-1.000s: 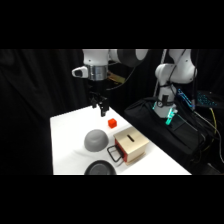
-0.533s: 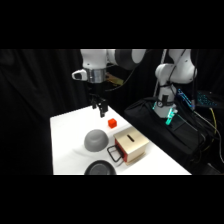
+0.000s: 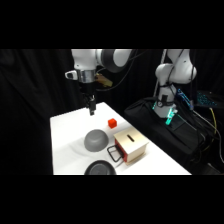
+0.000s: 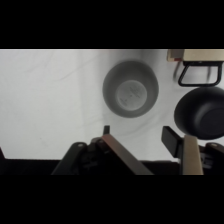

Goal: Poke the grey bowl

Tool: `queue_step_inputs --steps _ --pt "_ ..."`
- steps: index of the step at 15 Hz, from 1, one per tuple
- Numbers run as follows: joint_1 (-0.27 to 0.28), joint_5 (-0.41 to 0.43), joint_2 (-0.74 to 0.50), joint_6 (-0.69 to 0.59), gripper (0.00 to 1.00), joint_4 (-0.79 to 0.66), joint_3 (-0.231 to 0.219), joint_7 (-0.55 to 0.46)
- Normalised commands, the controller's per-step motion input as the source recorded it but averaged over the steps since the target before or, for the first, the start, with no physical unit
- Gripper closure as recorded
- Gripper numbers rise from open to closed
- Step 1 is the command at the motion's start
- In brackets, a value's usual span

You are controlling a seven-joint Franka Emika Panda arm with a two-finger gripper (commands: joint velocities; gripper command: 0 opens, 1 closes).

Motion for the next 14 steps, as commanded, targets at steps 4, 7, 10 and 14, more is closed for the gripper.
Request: queue_step_inputs --steps 4,7,10,14 --pt "-0.029 0.111 0.21 0.20 0.88 0.22 -0.015 0.07" --pt "-0.009 0.087 0.17 0.23 1.00 0.10 -0.012 0.06" --pt "0.005 0.059 0.12 0.23 1.00 -0.01 -0.012 0.02" --pt "0.012 0.041 0.08 0.30 1.00 -0.08 -0.010 -0.02"
